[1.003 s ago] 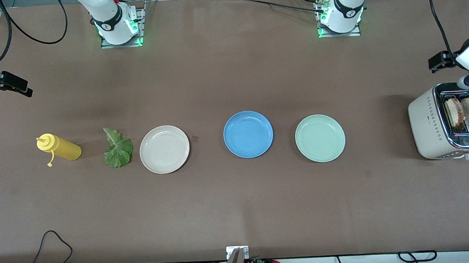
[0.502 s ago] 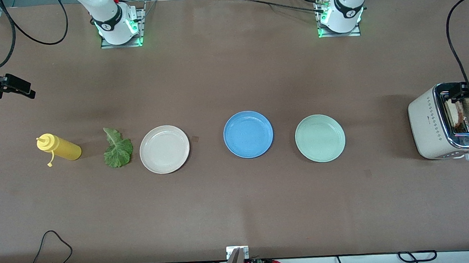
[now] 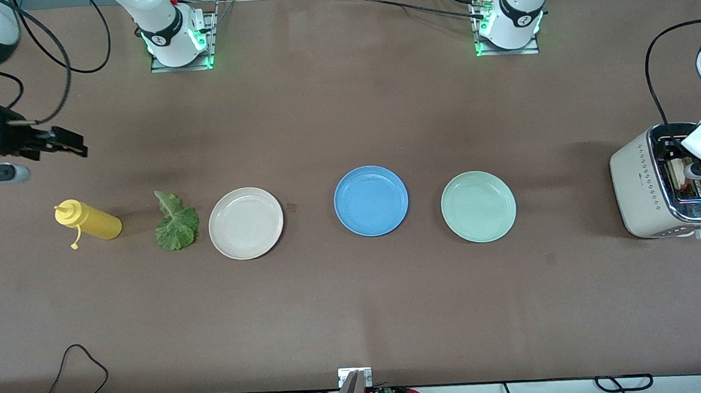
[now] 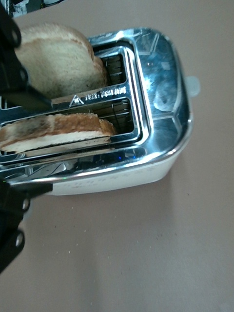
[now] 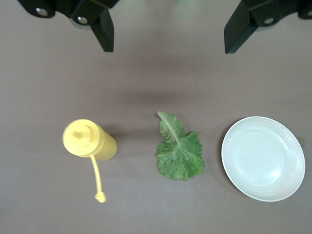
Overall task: Make sandwich in blue plate with both arms
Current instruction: 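Grasp a toast slice with the left gripper while the right gripper grasps lettuce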
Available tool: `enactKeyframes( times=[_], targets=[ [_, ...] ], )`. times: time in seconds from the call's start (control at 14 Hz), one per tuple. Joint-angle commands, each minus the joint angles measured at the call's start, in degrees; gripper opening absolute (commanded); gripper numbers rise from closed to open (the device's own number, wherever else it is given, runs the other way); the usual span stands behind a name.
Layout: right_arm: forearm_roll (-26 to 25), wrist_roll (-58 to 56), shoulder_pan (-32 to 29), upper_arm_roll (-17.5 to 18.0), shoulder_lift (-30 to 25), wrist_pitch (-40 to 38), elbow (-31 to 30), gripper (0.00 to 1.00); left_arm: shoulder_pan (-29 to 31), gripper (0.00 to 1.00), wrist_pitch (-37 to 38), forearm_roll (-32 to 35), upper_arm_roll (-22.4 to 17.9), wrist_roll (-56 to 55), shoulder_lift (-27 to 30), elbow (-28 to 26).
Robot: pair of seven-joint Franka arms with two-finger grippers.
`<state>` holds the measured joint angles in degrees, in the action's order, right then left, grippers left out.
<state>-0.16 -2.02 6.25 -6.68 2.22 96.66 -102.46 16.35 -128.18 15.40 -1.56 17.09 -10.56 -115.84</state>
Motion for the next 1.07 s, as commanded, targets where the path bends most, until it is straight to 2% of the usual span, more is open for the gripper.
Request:
enactKeyframes(
  times=[0.0,0.14,0.5,0.64,0.72,1.0],
  targets=[
    [-0.5,0.3,1.4,-0.2,4.7,2.4,1.9,1.00,1.1,0.31,-1.3,0.9,0.7,0.6,-1.5,0.5],
    [0.2,0.5,1.8,-0.1,8.6,6.8,1.4,1.00,1.2,0.16,-0.8,0.9,0.8,0.6,-1.1,0.9],
    [0.2,0.5,3.6,-0.1,17.5,23.5,-2.9,1.00,1.1,0.05,0.5,0.9,1.1,0.4,1.1,2.6],
    [0.2,-0.2,3.5,-0.1,21.0,26.7,-3.0,1.00,0.7,0.04,7.6,0.9,3.3,0.2,2.7,6.1],
    [0.2,-0.3,3.6,-0.1,22.5,28.3,-3.8,1.00,0.8,0.04,13.7,0.9,5.4,-0.3,3.1,9.1],
    [-0.2,-3.0,5.6,-0.1,23.1,43.2,-15.2,1.00,0.4,0.02,36.2,0.2,15.3,-1.4,2.7,21.9]
  ],
)
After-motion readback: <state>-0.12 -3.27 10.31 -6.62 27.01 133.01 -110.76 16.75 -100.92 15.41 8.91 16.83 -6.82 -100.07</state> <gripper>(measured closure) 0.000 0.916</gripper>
